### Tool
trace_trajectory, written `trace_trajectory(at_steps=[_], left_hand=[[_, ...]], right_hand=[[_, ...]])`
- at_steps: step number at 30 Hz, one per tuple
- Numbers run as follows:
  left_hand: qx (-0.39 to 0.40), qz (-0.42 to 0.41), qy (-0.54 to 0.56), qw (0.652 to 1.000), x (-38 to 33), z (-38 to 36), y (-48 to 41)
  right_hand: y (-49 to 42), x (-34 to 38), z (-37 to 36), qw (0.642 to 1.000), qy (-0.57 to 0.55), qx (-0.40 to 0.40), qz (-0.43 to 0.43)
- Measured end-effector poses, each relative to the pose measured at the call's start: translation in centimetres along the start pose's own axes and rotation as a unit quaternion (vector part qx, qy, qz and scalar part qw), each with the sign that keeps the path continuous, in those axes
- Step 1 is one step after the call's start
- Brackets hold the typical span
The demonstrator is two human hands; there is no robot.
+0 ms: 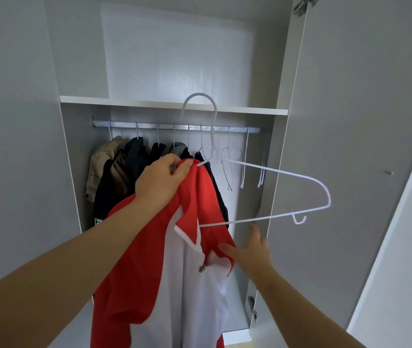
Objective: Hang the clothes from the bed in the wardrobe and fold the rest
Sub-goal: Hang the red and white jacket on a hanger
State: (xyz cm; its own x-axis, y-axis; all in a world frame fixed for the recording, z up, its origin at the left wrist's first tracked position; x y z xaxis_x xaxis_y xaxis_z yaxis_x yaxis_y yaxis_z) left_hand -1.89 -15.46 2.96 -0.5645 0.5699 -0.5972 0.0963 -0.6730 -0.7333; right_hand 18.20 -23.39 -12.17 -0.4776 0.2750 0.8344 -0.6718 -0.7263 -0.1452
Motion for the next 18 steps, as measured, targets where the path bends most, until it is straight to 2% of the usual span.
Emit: trace_trajectory(at_steps=[1,3,4,6,8,14,16,18], left_hand=[[0.003,0.001,0.02,1.0,-0.2,0.2,0.0],[0.008,0.0,0.053,0.999,-0.4,0.7,0.1],[0.007,-0.004,0.063,0.998,-0.4,1.0,0.2],[-0.001,-0.014,0.076,0.997,-0.3,1.7,0.2],[-0.008,-0.023,0.076,0.997,0.1,2.6,0.0],[-0.01,-0.042,-0.022,0.999,4.6,4.7,0.0],[-0.018,-0.045,-0.013,0.999,5.9,5.3,0.1],[-0.015,-0.014,0.011,1.0,7.5,5.6,-0.1]], right_hand=[[0.2,-0.5,-0.8,0.995,-0.067,0.046,-0.064],[1.4,-1.2,-3.2,0.945,-0.199,0.182,-0.184],[1.9,-1.5,-4.3,0.929,-0.199,0.233,-0.206],[2.7,-1.9,-5.6,0.914,-0.187,0.284,-0.22],[2.6,-1.8,-5.9,0.907,-0.204,0.286,-0.232],[0.0,-0.7,-3.8,0.869,-0.345,0.205,-0.289],[-0.4,-0.3,-3.3,0.858,-0.368,0.196,-0.301],[-0.4,-0.1,-2.8,0.848,-0.373,0.2,-0.32]])
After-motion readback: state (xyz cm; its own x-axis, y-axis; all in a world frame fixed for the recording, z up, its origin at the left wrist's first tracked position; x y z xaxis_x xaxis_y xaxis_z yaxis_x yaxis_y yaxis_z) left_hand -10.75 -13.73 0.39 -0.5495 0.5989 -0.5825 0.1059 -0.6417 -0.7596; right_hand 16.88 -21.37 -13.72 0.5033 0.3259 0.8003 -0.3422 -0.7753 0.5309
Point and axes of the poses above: each hand's wrist, its own y-axis away from the middle knuckle, its own z-axis out of the back of the hand, x = y × z, the point moved 6 cm from there along -y, towards the middle knuckle, and after that the axes turned 13 degrees about -x, right-handed, at the moved point
